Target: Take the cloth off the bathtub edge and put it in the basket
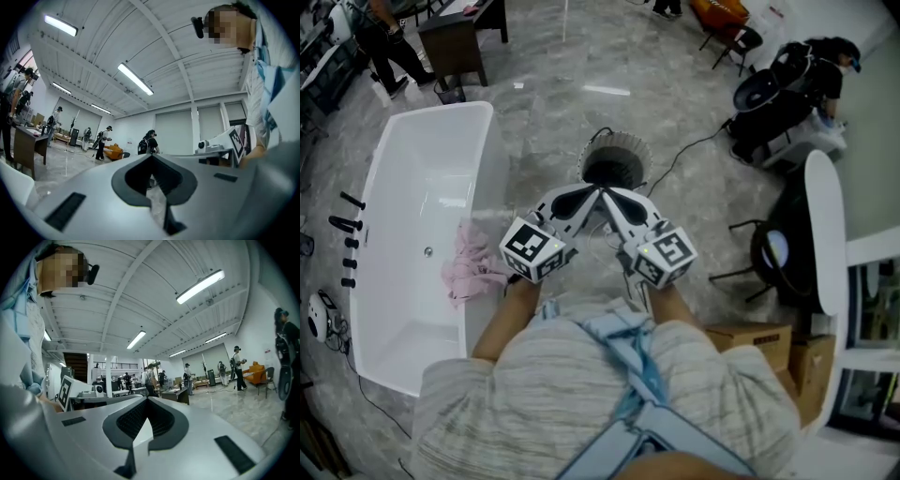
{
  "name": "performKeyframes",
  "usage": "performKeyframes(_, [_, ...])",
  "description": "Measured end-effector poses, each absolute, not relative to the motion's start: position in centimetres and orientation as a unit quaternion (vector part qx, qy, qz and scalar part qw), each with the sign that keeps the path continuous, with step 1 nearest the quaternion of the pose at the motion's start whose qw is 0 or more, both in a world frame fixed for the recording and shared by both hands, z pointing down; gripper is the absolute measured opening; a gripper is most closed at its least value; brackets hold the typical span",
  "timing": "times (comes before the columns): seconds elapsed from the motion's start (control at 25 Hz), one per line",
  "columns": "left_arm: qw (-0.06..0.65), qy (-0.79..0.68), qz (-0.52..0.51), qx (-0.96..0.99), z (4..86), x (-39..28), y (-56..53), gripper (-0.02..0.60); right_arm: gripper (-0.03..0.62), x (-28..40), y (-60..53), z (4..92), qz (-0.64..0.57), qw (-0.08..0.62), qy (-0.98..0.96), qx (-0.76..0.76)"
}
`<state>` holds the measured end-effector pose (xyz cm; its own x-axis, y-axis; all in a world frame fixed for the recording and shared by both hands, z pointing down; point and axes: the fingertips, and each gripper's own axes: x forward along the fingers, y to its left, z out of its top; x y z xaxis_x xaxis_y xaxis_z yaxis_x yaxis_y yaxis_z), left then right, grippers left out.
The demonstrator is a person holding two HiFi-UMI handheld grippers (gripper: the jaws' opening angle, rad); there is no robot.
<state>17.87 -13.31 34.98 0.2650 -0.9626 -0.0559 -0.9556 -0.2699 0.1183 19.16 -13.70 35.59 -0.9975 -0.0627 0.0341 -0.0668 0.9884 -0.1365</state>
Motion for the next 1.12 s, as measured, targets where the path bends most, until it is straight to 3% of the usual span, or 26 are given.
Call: performKeyframes(1.12, [0.055,-0.616,-0.063,0.783,35.8,20.3,-19.3,0.003,0.003,20.8,-20.5,36.0,0.061,0.005,-0.998,0.004])
